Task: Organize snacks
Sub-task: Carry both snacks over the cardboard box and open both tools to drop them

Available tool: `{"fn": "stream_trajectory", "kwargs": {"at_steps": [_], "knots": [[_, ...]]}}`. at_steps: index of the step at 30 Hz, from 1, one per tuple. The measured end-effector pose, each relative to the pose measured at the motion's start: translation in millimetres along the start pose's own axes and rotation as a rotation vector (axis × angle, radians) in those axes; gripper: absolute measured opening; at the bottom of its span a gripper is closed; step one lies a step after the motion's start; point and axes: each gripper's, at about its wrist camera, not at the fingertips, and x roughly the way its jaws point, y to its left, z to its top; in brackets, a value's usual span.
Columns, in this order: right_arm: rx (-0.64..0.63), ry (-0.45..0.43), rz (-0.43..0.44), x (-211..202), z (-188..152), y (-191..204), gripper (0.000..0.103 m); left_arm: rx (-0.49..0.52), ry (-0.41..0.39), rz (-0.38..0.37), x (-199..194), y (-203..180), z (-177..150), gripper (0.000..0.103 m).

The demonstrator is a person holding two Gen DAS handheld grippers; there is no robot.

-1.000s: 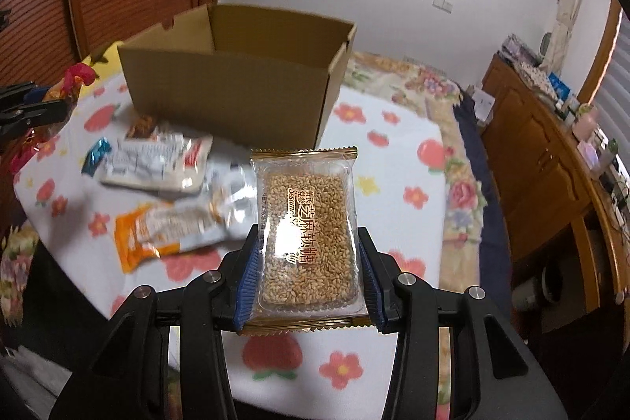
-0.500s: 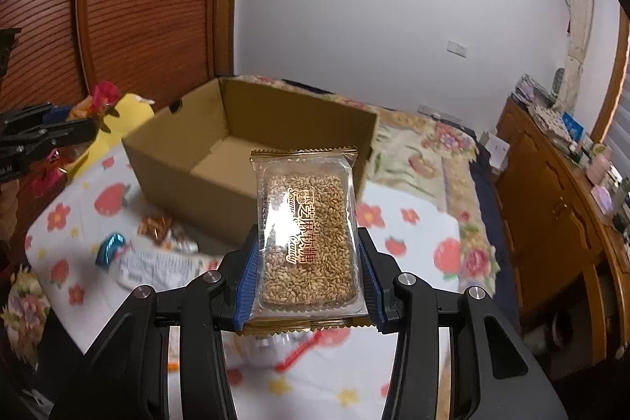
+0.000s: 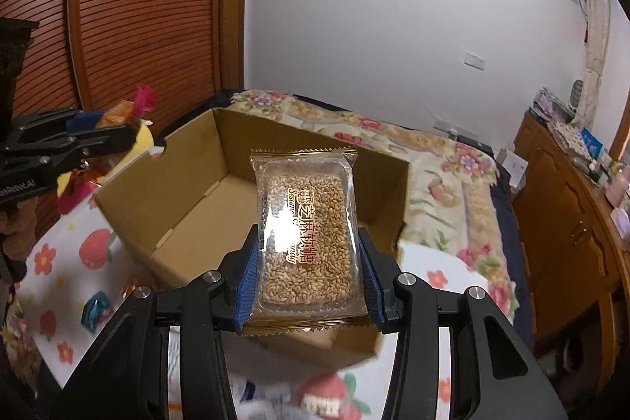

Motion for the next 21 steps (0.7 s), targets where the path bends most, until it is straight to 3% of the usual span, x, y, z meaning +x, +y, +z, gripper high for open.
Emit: {"fn": "stream_trajectory", "kwargs": {"at_steps": [9,21], "knots": [[-0.003,0.000,0.028,46.4,15.6,-2.8,0.045,-0.003,0.029,0.021,38.8,7.8,4.7,0.036],[0.028,0.056,0.052,83.5,-1.2,-4.2,0.046,0.020,0.105,0.012,64.0,-3.7,-18.4,0.039]]}}
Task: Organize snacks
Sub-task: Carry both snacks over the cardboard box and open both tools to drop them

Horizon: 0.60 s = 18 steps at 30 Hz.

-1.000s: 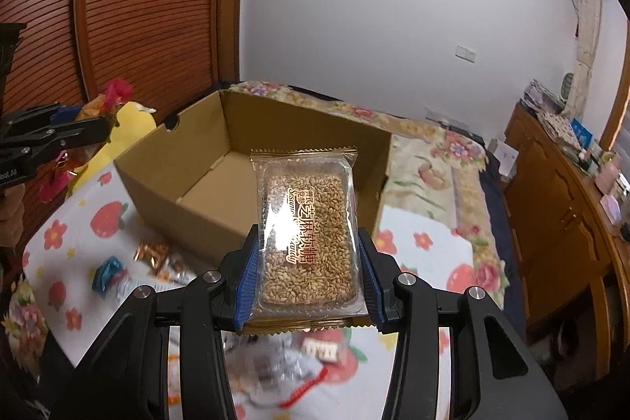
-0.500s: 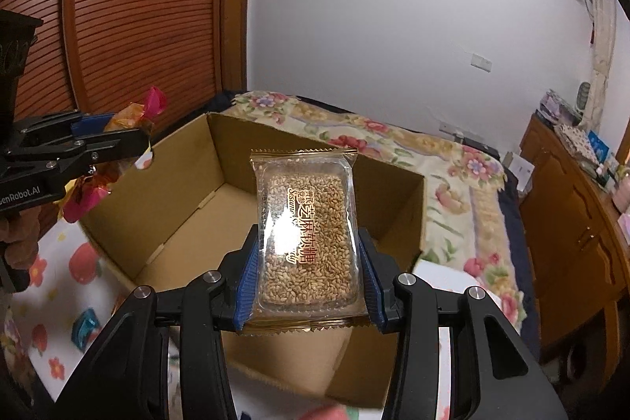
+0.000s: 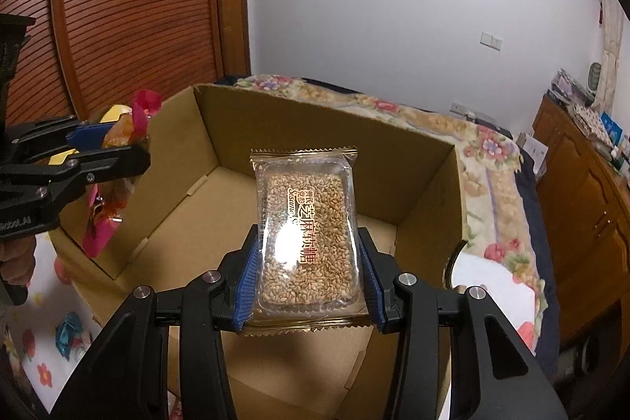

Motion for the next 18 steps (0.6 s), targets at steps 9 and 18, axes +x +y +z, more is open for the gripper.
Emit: {"fn": "stream_trajectory", "kwargs": {"at_steps": [9,18], "knots": [[-0.006,0.005,-0.003,-1.1,-4.4,7.1,0.051,-0.002,-0.009,-0.015,-14.6,-7.2,0.4,0.058],[0.016,-0.041,0.010,-40.7,-8.5,16.7,0.059,0.032,-0.039,0.004,-51.9,-18.7,-9.0,0.059]]}}
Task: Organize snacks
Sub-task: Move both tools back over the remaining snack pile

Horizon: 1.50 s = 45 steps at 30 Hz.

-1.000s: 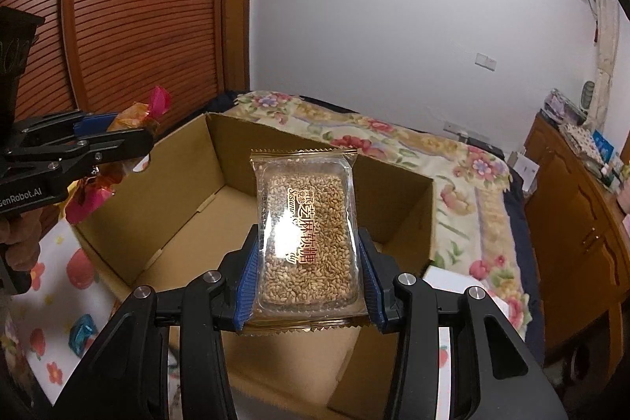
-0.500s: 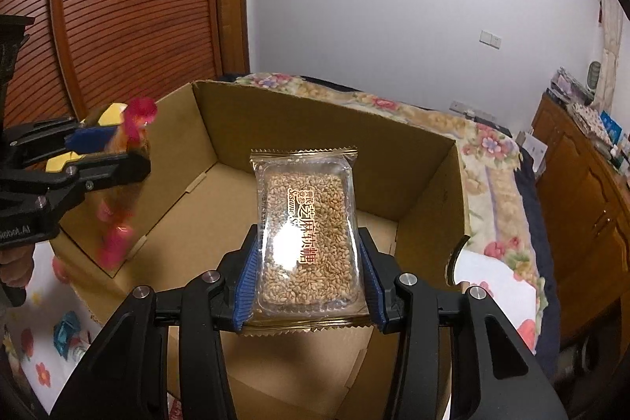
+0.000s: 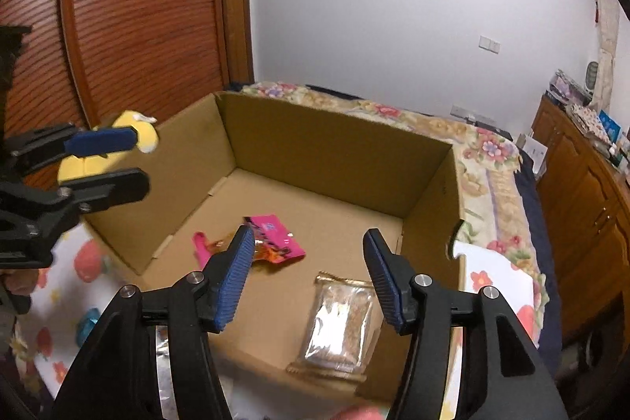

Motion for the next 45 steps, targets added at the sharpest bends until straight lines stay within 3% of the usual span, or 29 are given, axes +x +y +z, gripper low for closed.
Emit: {"fn": "stream_trajectory", "kwargs": {"at_steps": [9,16,31,39,41,45], "knots": [[0.024,-0.088,0.012,-88.3,-22.5,21.6,0.059,0.041,-0.035,0.011,-52.8,-20.0,-15.5,0.060],[0.055,-0.058,0.003,-117.9,-64.6,35.0,0.060,0.050,-0.032,-0.010,-77.2,-31.6,-44.9,0.060],[0.191,0.114,-0.031,-92.4,-159.7,42.1,0.060,0.062,0.078,-0.056,-66.2,-47.6,-104.6,0.060],[0.273,0.164,-0.008,-78.7,-185.0,40.5,0.063,0.046,0.128,-0.061,-52.9,-47.1,-135.0,0.061],[0.297,0.172,0.001,-76.7,-188.6,38.0,0.064,0.035,0.138,-0.058,-50.2,-45.7,-140.3,0.067],[0.347,0.184,0.026,-73.1,-193.1,33.5,0.065,0.018,0.149,-0.058,-46.1,-41.7,-147.1,0.069]]}}
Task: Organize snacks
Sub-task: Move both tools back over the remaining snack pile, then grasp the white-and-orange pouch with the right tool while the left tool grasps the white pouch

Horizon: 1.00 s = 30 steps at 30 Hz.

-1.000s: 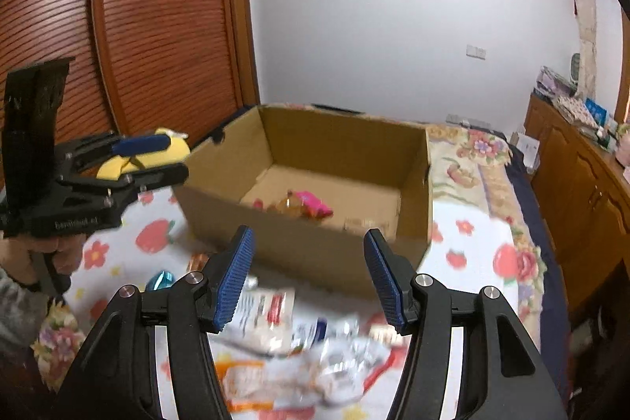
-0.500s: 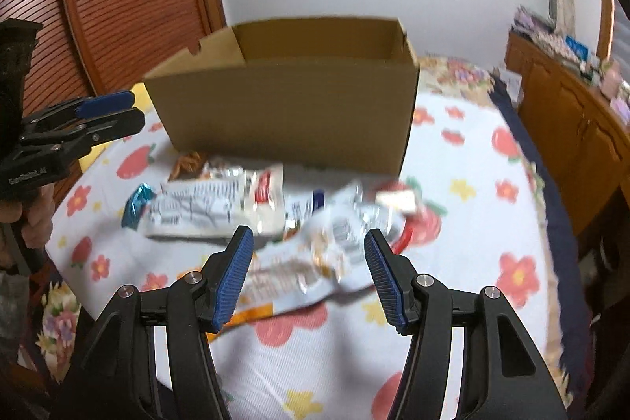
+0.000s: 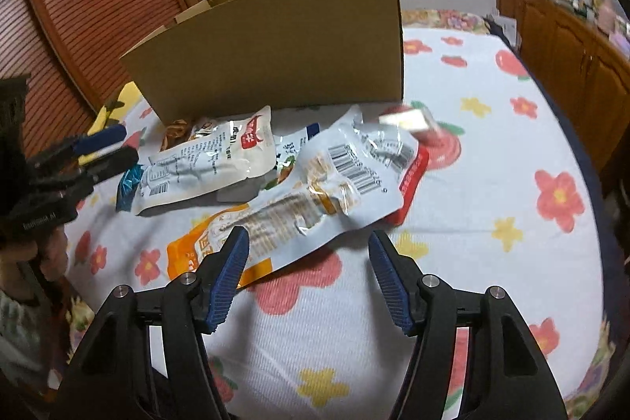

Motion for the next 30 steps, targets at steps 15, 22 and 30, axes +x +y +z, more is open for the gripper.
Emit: {"fn": "stream_trajectory", "kwargs": {"at_steps": [15,22,30], "knots": [[0.077,-0.007,0.042,18.5,20.6,-1.1,0.066,-0.010,0.010,-0.008,4.1,2.4,-5.9,0.072],[0.057,-0.009,0.003,30.5,27.1,8.7,0.070,-0.002,0.022,-0.016,8.1,0.6,-7.2,0.072],[-0.022,-0.010,-0.068,40.9,20.4,21.5,0.071,0.025,0.031,-0.027,11.3,-5.4,-5.8,0.072]]}}
